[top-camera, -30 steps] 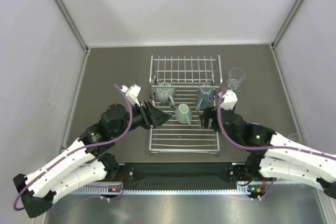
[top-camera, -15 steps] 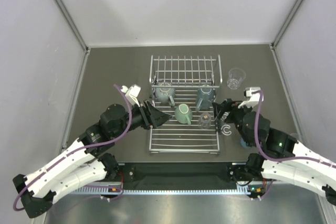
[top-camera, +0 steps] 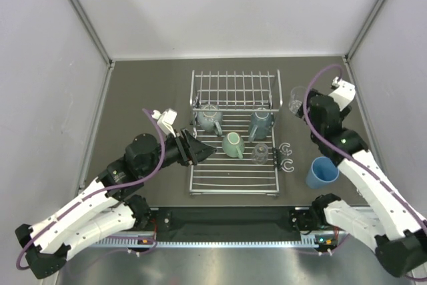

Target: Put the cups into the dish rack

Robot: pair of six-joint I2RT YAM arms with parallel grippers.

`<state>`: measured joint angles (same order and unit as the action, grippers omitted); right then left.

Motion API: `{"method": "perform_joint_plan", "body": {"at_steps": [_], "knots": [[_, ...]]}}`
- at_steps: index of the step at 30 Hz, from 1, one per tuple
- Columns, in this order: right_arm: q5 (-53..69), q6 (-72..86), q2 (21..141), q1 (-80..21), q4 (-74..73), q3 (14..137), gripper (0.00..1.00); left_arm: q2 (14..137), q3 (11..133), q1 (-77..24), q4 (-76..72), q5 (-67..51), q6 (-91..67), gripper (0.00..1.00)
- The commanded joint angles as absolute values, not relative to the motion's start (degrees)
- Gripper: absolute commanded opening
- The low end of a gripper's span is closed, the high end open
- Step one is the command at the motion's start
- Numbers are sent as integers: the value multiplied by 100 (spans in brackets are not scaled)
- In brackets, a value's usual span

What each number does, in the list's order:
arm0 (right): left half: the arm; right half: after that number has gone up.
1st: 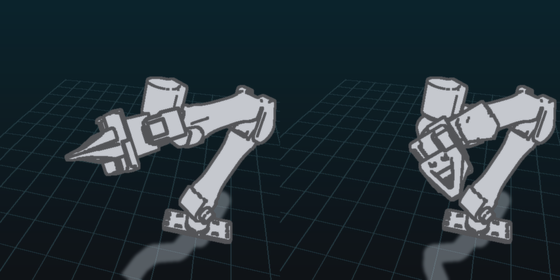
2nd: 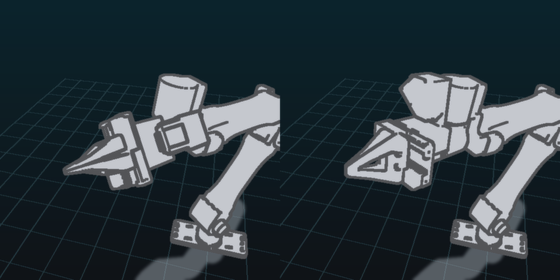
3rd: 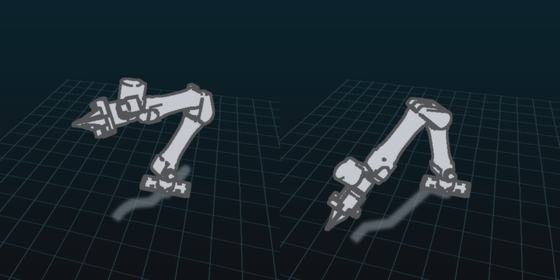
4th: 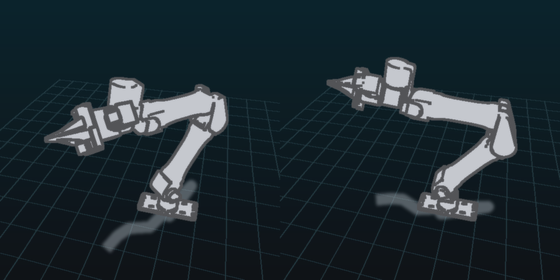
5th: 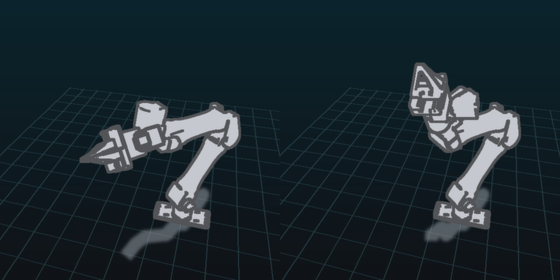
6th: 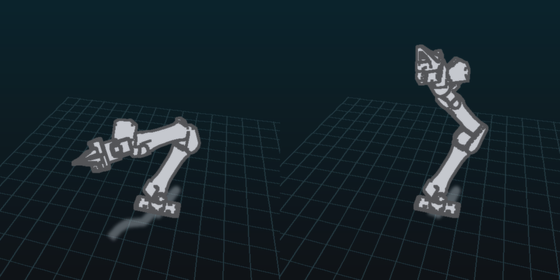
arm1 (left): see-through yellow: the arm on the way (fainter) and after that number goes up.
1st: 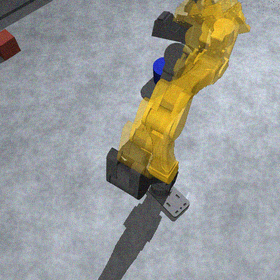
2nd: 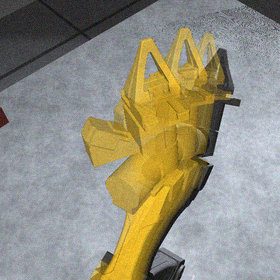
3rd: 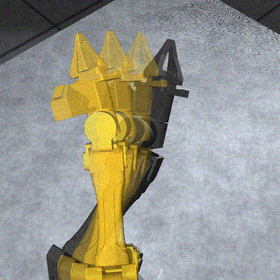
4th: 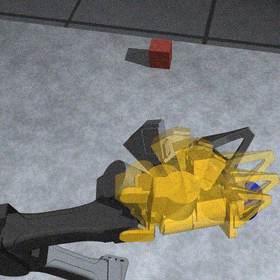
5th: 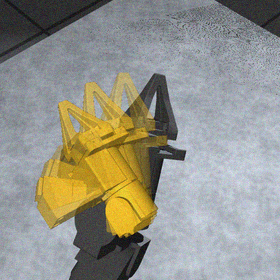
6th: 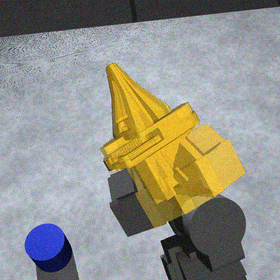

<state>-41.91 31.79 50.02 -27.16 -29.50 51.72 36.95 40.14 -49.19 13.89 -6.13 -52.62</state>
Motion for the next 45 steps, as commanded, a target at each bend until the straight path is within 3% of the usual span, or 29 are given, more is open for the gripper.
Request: {"method": "perform_joint_plan", "body": {"at_steps": [1, 9, 17, 35, 45], "knots": [[-2788, 2997, 5501, -1672, -2848, 5458, 78, 3639, 4201, -4931, 1345, -580, -5238, 66], [-1084, 3076, 7283, -116, -2339, 5906, 78, 3656, 4254, -4931, 1362, -615, -5159, 66], [-659, 3463, 8348, -44, -2048, 6451, 71, 3691, 4333, -4922, 1397, -642, -5072, 68], [-862, 3595, 9334, 141, -1512, 6478, 67, 3762, 4368, -4922, 1556, -703, -4869, 70], [-642, 3630, 9027, 176, -1450, 6372, 66, 3727, 4351, -4922, 1600, -738, -4869, 71]]}}
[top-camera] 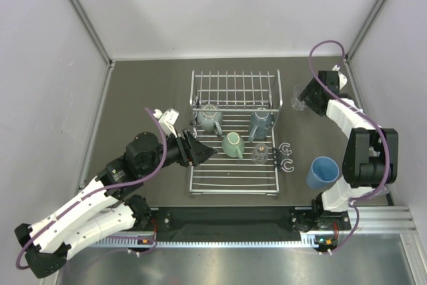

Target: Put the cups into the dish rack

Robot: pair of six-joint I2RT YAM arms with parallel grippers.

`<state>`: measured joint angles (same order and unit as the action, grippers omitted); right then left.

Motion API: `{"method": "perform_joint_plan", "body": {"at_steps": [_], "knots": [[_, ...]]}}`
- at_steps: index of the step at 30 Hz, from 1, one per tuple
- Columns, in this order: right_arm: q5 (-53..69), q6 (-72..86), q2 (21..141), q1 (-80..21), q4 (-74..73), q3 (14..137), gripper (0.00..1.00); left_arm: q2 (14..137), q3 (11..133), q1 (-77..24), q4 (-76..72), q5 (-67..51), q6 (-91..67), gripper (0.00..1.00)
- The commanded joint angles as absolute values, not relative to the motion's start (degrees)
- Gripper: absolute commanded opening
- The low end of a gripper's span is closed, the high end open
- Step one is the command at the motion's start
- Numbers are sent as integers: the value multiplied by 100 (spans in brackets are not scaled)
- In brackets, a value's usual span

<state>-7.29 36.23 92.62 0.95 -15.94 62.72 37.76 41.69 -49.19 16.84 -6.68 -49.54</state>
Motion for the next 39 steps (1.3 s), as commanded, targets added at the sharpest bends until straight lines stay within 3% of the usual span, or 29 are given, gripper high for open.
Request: {"method": "perform_joint_plan", "body": {"at_steps": [1, 10, 17, 23, 28, 36, 39], "knots": [[-616, 3604, 8922, 176, -1459, 6381, 66, 3735, 4342, -4922, 1582, -738, -4860, 71], [-923, 3516, 8797, 211, -1538, 6626, 76, 3832, 4368, -4922, 1547, -791, -4799, 71], [-1063, 3525, 9491, 246, -1617, 6952, 76, 3832, 4430, -4931, 1696, -730, -4702, 71], [-1020, 3507, 10002, 264, -1617, 7128, 68, 3832, 4465, -4922, 1819, -633, -4623, 71], [-949, 3507, 9941, 273, -1477, 6970, 49, 3920, 4473, -4922, 1740, -685, -4623, 71], [-861, 3384, 9467, 281, -1494, 6786, 6, 3999, 4456, -4922, 1573, -843, -4807, 72], [-817, 3314, 9247, 281, -1599, 6724, 0, 3938, 4360, -4922, 1468, -896, -4956, 72]]}}
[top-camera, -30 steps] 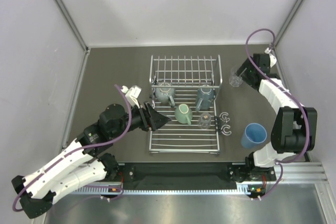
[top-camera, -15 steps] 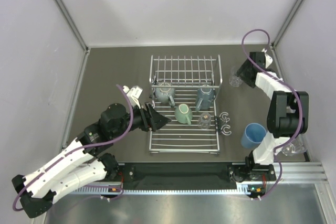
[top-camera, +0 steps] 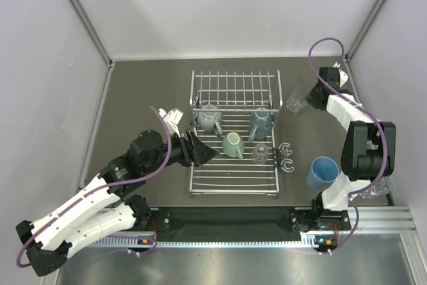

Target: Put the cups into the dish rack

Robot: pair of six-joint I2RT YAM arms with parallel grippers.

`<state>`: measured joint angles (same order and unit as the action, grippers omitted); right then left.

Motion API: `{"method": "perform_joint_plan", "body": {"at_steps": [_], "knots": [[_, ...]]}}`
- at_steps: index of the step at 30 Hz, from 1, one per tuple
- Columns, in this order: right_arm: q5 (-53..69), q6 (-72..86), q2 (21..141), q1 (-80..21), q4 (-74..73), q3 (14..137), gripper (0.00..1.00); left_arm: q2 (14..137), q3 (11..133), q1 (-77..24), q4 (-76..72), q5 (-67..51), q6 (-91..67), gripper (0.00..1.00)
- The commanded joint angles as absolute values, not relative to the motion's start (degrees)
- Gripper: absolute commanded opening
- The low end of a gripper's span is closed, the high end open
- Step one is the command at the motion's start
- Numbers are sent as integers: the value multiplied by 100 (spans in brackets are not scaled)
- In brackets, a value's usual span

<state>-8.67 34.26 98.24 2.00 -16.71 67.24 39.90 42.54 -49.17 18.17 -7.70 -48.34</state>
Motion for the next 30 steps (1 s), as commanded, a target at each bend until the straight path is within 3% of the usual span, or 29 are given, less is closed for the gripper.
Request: {"method": "perform_joint_plan", "body": {"at_steps": [1, 11, 17, 18, 21, 30], "knots": [[-817, 3296, 9020, 281, -1600, 6680, 0, 3929, 4333, -4922, 1416, -923, -4992, 72], [-642, 3410, 6049, 290, -1459, 5310, 0, 3753, 4113, -4922, 1196, -1028, -5466, 76], [263, 3410, 4862, 290, -1678, 5098, 0, 3919, 4227, -4922, 1020, -1344, -5379, 84], [333, 3419, 4565, 290, -1748, 5089, 0, 3937, 4254, -4922, 959, -1406, -5344, 94], [781, 3463, 3984, 290, -1819, 5010, 0, 3990, 4210, -4922, 564, -1678, -5326, 95], [2336, 3718, 2753, 290, -897, 4817, 0, 4754, 3726, -4931, -2415, -2530, -6801, 95]]}}
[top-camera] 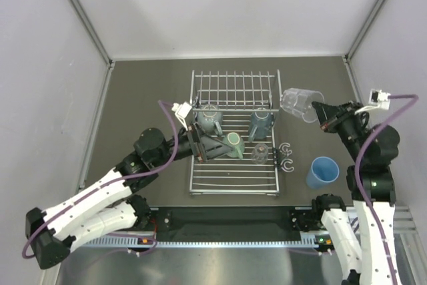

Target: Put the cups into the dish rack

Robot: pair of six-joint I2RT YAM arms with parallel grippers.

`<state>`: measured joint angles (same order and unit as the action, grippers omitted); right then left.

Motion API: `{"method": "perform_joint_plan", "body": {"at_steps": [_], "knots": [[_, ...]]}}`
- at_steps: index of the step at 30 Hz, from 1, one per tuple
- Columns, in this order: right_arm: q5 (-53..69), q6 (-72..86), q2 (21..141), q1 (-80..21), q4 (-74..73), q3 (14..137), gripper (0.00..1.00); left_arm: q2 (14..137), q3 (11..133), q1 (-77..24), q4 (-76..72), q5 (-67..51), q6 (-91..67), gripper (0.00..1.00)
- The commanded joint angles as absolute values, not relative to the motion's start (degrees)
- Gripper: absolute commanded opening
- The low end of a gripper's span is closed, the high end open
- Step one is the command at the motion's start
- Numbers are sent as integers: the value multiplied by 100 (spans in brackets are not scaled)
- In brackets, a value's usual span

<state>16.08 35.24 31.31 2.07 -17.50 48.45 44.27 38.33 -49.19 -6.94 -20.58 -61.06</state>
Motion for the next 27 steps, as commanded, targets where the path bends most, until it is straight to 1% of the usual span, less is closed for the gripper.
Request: {"method": "perform_joint_plan", "body": {"at_steps": [1, 6, 10, 15, 19, 23, 27], "knots": [[2442, 3779, 2699, 290, -827, 4782, 0, 4877, 3753, -4931, -2669, -2705, -6898, 95], [3207, 4262, 2400, 290, 165, 4535, 0, 5484, 3981, -4983, -3987, -2997, -7400, 95], [3892, 4867, 2294, 281, 1253, 4386, 0, 5616, 4157, -5097, -4297, -2874, -7330, 95], [3964, 5229, 1926, 290, 2074, 3894, 0, 5783, 4219, -5370, -4771, -2506, -7383, 96], [4095, 5640, 2021, 281, 2529, 3675, 0, 6099, 4508, -5563, -4957, -2479, -7313, 96], [4087, 6257, 1882, 281, 3705, 3305, 0, 6476, 4614, -5678, -5517, -2347, -7540, 95], [3929, 6223, 1618, 281, 3762, 3182, 0, 6635, 4588, -5835, -5722, -1943, -7682, 94]]}}
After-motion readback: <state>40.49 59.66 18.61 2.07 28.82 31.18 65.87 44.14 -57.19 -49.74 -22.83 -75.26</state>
